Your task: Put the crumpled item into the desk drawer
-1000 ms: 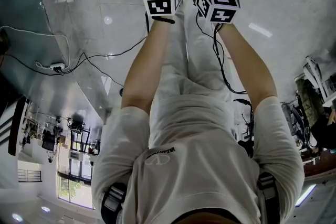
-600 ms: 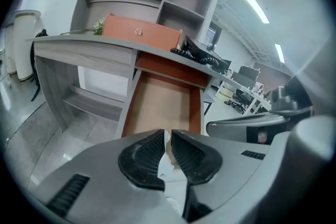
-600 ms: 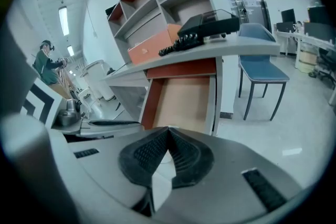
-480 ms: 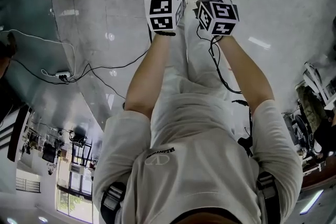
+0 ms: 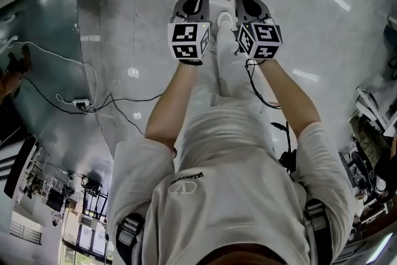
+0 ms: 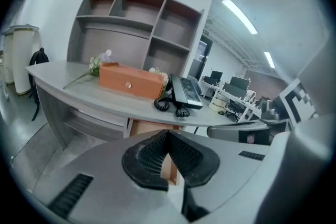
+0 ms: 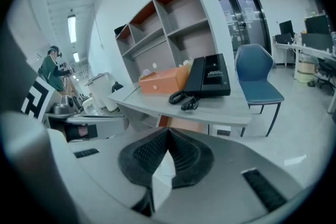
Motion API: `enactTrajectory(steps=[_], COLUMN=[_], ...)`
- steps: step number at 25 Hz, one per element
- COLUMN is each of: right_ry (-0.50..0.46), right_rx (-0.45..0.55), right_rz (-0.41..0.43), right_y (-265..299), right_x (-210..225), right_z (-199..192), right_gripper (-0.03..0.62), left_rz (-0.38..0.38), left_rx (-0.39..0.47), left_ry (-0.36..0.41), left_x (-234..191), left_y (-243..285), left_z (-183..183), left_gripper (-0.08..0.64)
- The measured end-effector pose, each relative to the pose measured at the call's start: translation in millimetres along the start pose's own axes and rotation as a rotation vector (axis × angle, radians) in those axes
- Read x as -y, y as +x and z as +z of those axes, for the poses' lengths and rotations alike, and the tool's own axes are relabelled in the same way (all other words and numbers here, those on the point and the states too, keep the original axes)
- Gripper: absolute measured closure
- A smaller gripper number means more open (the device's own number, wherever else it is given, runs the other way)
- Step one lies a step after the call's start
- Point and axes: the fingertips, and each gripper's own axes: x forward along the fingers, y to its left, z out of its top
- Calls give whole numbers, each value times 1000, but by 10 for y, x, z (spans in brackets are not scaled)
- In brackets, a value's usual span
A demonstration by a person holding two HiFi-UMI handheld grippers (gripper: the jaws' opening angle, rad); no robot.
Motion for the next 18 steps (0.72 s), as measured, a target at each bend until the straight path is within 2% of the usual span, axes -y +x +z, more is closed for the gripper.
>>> enactTrajectory(steps=[6, 9, 18], right_ry=[-37, -24, -72], right_rx=[112, 151, 286], right_rz=[10, 11, -28], right_y=[-602, -946, -1848], right_x=[-114, -114, -25], right_z=[762, 1095, 1794], right_gripper=[592, 592, 594], left_rz=[-17, -16, 28], left_rx=[112, 156, 261], left_ry=[26, 35, 95], left_x=[132, 160, 275], left_y=[-578, -876, -1539], left_z=[725, 1051, 1746], left_gripper=[558, 558, 558])
